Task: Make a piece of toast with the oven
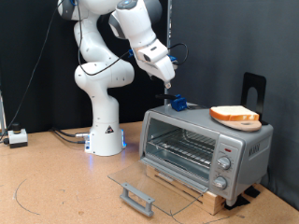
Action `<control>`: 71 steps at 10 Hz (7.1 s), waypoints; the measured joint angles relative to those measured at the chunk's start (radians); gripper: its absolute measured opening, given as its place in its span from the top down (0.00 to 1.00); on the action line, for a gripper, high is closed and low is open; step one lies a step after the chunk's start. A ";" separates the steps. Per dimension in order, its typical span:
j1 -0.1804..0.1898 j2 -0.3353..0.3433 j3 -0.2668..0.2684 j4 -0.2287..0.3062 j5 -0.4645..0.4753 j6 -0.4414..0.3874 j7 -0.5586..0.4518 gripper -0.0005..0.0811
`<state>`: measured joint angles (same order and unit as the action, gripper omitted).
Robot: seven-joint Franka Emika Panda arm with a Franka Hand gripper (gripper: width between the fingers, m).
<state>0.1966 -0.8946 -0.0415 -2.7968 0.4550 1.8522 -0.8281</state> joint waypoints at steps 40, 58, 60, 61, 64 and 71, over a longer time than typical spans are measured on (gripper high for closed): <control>0.039 0.181 0.300 -0.063 0.161 0.392 0.025 0.01; 0.028 0.132 0.165 -0.043 0.157 0.248 -0.031 0.50; 0.016 0.077 0.112 -0.035 0.148 0.185 -0.050 0.49; 0.016 0.081 0.115 -0.032 0.148 0.186 -0.048 0.49; -0.051 0.083 0.145 -0.055 0.155 0.405 0.060 0.49; -0.291 0.154 0.055 -0.039 0.019 0.406 -0.001 0.49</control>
<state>-0.0939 -0.7409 0.0138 -2.8359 0.4743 2.2585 -0.8290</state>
